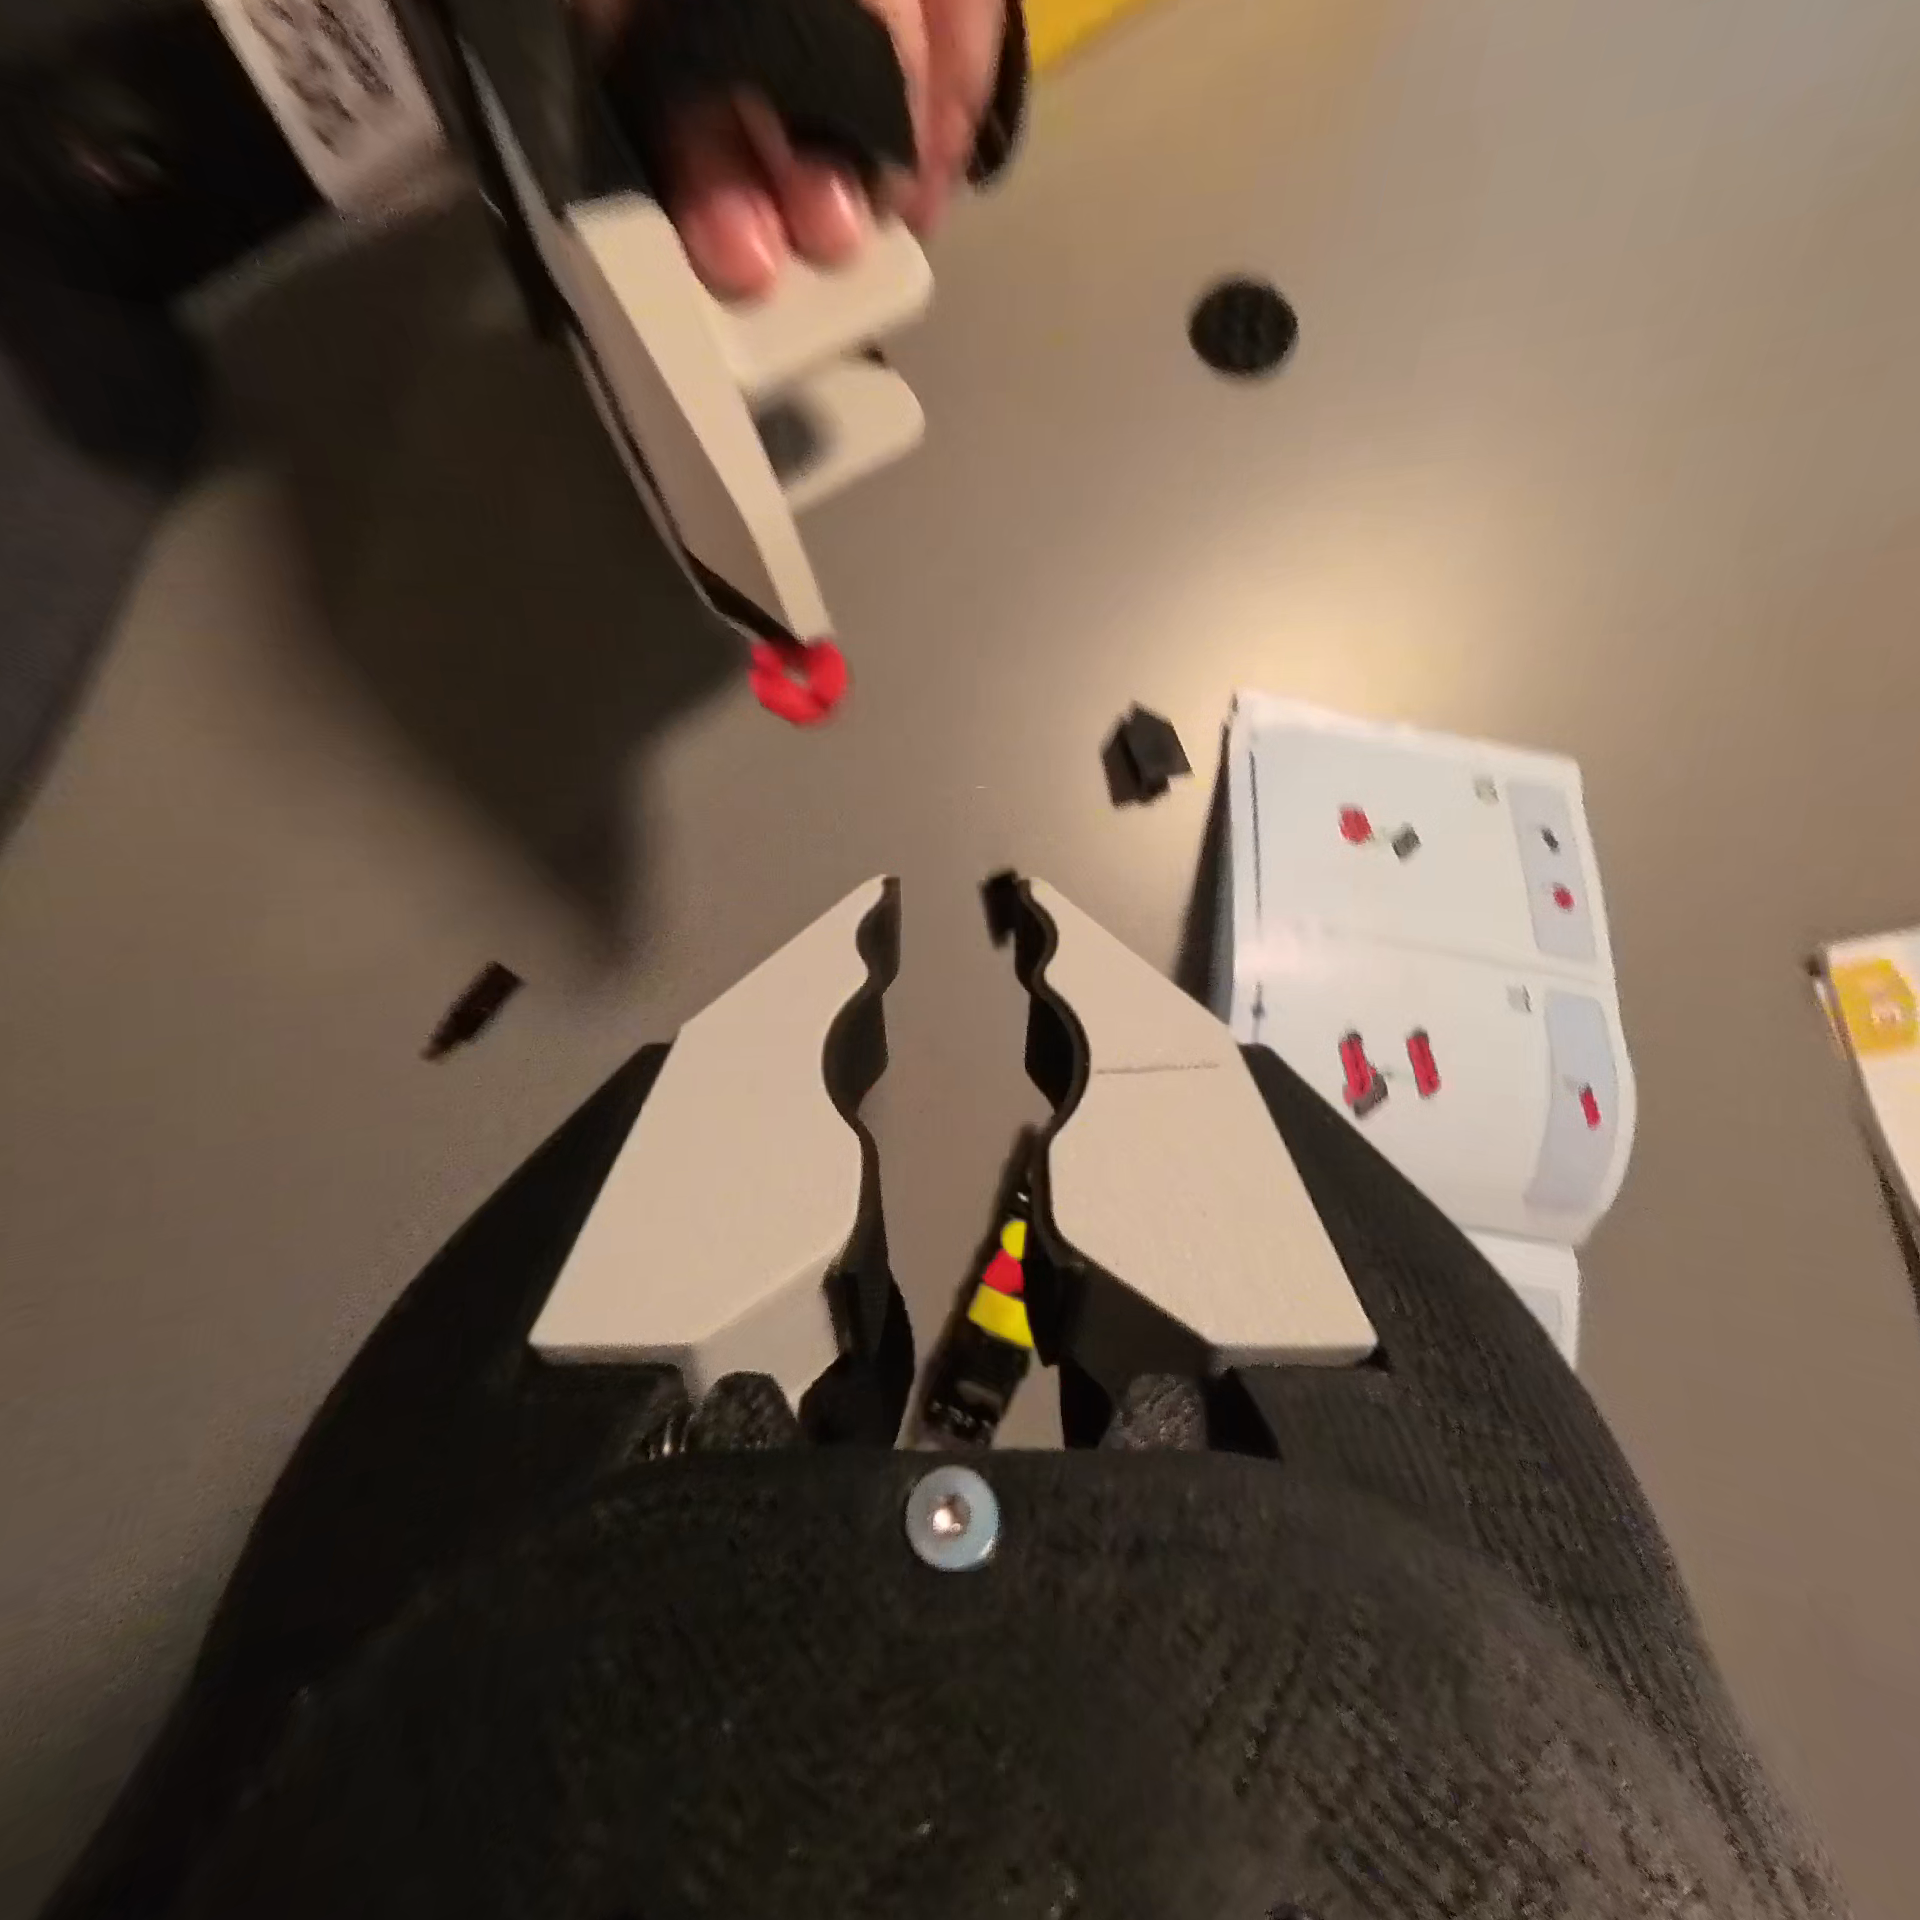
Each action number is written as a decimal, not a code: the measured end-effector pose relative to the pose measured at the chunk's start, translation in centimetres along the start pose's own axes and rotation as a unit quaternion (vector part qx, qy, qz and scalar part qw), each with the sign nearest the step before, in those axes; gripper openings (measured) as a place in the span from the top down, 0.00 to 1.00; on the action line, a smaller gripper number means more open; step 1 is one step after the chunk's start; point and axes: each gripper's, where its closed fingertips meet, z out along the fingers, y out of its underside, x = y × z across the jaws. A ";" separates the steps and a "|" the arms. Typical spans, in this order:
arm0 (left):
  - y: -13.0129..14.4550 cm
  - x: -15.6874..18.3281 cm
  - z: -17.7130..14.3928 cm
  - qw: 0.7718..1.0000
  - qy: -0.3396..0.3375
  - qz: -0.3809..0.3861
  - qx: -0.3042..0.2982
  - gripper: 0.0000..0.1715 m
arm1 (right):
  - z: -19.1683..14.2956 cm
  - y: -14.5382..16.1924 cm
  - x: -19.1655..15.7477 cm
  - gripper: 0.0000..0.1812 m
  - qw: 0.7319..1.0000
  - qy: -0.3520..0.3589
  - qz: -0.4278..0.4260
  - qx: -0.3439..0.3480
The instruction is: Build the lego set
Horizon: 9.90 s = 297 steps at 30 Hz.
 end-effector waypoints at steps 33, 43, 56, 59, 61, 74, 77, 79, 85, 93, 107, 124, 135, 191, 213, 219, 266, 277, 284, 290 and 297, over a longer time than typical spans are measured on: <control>-0.3 1.7 0.2 0.999 0.038 0.022 0.003 0.98 | -1.9 8.0 -1.7 0.98 0.784 0.187 -0.488 -0.335; -0.4 1.8 0.2 0.999 0.041 0.028 0.004 0.98 | -3.1 8.1 -3.5 0.87 0.931 0.136 -0.220 -0.259; -0.3 2.0 0.3 0.998 0.044 0.034 0.001 0.98 | -3.3 9.4 -2.3 0.91 0.966 0.224 0.049 -0.123; -0.3 2.1 0.3 0.998 0.045 0.034 0.001 0.98 | -3.5 9.9 -0.8 0.94 0.951 0.275 0.080 -0.115; -0.3 2.1 0.3 0.998 0.045 0.035 0.000 0.98 | -3.9 10.5 0.1 0.96 0.931 0.330 0.097 -0.120; -0.3 2.1 0.4 0.998 0.043 0.038 -0.001 0.98 | -1.8 5.7 -4.1 0.81 0.962 0.139 0.209 0.106; -0.3 2.1 0.5 0.998 0.044 0.039 -0.002 0.98 | -1.0 6.0 -4.1 0.81 0.973 0.129 0.178 0.075; -0.3 2.1 0.5 0.998 0.044 0.039 -0.002 0.98 | -0.5 6.3 -3.9 0.82 0.975 0.112 0.180 0.063; -0.4 2.1 0.5 0.998 0.043 0.040 -0.001 0.98 | -0.2 6.3 -3.6 0.89 0.978 0.092 0.176 0.059; -0.9 0.8 0.6 1.000 0.008 0.022 0.013 0.98 | -0.6 4.4 -3.7 0.92 0.982 0.093 0.135 0.096; -2.3 -1.9 -0.1 0.997 -0.057 -0.002 0.045 0.98 | -2.5 -6.1 -4.9 0.92 0.989 -0.024 0.027 0.143; -2.4 -2.2 0.1 0.997 -0.066 -0.001 0.048 0.98 | -1.9 -6.1 -4.9 0.92 0.993 -0.048 0.015 0.111; -2.0 -2.1 0.3 0.997 -0.064 -0.002 0.039 0.98 | -1.7 -6.2 -4.6 0.92 0.995 -0.003 -0.017 0.096; -0.2 1.2 0.5 0.951 0.121 -0.283 0.002 0.98 | 1.1 -2.9 -1.6 0.96 0.948 0.295 -0.098 0.065; 0.0 2.2 0.5 0.944 0.145 -0.295 -0.011 0.98 | 1.6 -2.0 -1.3 0.96 0.927 0.343 -0.149 0.012; -0.2 2.6 0.3 0.945 0.156 -0.289 -0.013 0.98 | 1.8 -1.7 -1.5 0.97 0.924 0.347 -0.158 0.002; -2.4 -3.1 -0.5 0.770 0.140 -0.605 0.147 0.92 | -2.6 -5.6 -2.6 0.96 0.894 0.018 0.180 0.411; -3.3 -1.3 -0.4 0.825 0.163 -0.528 0.117 0.97 | 0.3 -2.1 -4.1 0.97 0.979 0.101 0.017 0.179; -3.7 -0.2 -0.4 0.848 0.184 -0.486 0.104 0.95 | 0.7 -2.7 -5.0 0.97 0.978 0.095 -0.012 0.184; -3.8 0.6 -0.4 0.851 0.205 -0.473 0.097 0.97 | 0.7 -2.8 -5.2 0.97 0.978 0.091 -0.013 0.187; -1.4 2.8 0.4 0.887 0.213 -0.411 -0.001 0.98 | 0.4 -1.9 -4.1 0.91 0.976 0.161 -0.060 0.133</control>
